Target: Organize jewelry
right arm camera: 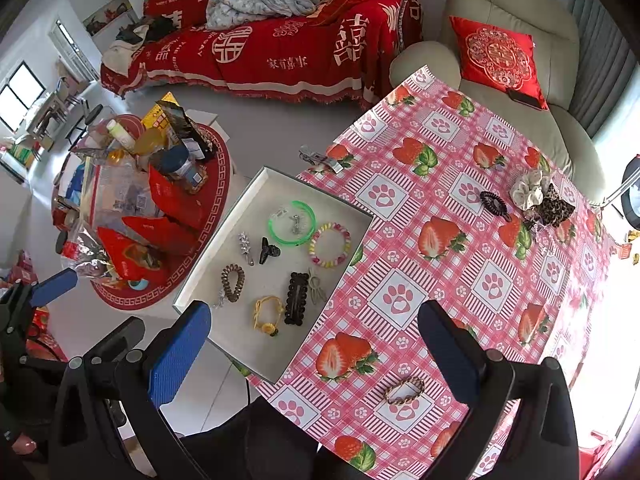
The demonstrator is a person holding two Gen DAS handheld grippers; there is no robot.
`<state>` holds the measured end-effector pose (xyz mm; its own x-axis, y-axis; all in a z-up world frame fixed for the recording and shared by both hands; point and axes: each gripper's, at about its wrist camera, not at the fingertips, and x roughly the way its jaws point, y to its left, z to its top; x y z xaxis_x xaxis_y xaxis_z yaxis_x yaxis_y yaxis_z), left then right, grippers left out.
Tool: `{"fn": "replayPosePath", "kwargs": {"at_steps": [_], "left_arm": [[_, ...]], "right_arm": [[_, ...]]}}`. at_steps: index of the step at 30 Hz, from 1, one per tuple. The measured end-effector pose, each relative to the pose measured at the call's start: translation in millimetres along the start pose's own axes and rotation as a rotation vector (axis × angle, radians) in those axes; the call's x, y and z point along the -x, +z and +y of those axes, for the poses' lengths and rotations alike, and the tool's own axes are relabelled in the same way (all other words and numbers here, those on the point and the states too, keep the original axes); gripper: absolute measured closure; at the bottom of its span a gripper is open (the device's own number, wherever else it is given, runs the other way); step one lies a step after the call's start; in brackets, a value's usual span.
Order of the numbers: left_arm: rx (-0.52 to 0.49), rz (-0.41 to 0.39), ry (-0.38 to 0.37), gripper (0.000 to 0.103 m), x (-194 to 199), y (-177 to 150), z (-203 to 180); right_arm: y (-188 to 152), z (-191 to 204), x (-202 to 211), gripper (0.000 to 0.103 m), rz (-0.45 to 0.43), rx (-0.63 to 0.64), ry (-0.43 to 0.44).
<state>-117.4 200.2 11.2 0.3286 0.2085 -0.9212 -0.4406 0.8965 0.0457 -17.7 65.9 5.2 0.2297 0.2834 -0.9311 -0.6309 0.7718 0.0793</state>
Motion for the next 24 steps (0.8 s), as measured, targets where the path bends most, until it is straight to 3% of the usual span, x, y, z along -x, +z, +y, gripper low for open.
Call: {"fn": "replayPosePath", "kwargs": {"at_steps": [24], "left_arm": [[0.0,0.0,0.001,0.0,-0.3,-0.3,-0.4]], "right_arm": [[-6.0,5.7,-2.6,0.0,0.006,0.007,0.009]]}}
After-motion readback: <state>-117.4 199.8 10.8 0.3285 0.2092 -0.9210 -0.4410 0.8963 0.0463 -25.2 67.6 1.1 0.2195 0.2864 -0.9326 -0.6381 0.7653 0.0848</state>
